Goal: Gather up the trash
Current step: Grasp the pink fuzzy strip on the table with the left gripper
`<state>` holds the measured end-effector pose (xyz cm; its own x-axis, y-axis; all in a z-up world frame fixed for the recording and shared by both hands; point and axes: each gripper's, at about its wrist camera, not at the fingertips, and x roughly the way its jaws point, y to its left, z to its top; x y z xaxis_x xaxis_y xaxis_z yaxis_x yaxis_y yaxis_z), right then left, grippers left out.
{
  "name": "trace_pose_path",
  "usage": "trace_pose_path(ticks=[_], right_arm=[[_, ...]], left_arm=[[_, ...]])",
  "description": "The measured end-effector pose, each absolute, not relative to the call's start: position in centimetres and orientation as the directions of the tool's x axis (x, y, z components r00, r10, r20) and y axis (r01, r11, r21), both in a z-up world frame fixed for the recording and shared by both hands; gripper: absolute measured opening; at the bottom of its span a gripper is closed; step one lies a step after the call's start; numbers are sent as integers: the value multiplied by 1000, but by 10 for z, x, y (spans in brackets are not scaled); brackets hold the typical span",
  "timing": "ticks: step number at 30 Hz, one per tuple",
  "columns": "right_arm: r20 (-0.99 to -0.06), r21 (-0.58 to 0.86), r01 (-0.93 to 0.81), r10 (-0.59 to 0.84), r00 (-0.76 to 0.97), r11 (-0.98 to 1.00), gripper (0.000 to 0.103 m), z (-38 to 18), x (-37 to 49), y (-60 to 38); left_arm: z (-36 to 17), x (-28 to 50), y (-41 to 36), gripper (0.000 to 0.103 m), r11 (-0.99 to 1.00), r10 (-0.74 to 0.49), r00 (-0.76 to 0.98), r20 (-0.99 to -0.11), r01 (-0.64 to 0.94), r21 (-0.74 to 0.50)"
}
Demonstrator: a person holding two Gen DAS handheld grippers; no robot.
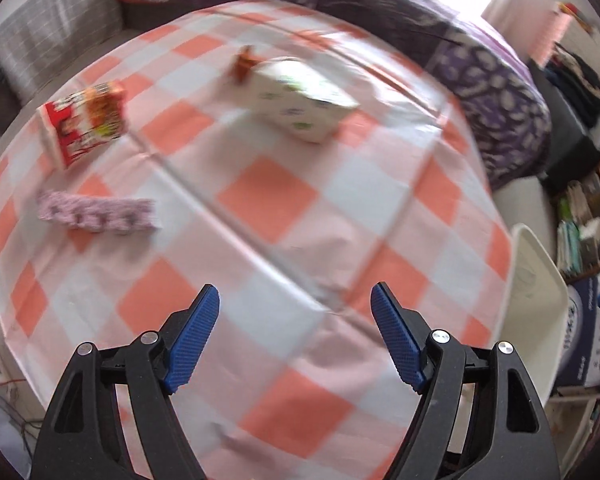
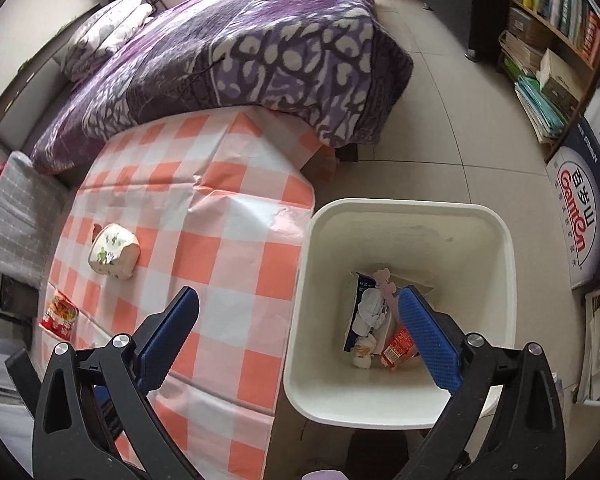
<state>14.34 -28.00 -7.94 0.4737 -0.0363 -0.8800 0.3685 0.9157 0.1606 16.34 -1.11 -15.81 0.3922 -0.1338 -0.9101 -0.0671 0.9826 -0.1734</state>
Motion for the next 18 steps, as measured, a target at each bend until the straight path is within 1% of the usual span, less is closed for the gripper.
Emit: trace_pose_path(ticks=[5, 11, 14, 18], right_arm=[[-889, 126, 295, -24, 458, 947, 96, -84, 160, -239], [-897, 111, 232, -3, 441, 966, 96, -92, 175, -199], [-902, 100, 208, 0, 432, 973, 96, -97, 179, -184], [-906, 70, 172, -10, 424, 983, 96, -101, 182, -169]], left_arm=[[-167, 172, 47, 77, 970, -55, 386, -921, -196, -140], [-185, 176, 117, 78, 876, -57, 357, -932, -429, -218], [-190, 181, 134, 78, 828, -56, 362, -931, -504, -246], [-188, 197, 138, 80, 791, -39, 373, -927, -556, -256]])
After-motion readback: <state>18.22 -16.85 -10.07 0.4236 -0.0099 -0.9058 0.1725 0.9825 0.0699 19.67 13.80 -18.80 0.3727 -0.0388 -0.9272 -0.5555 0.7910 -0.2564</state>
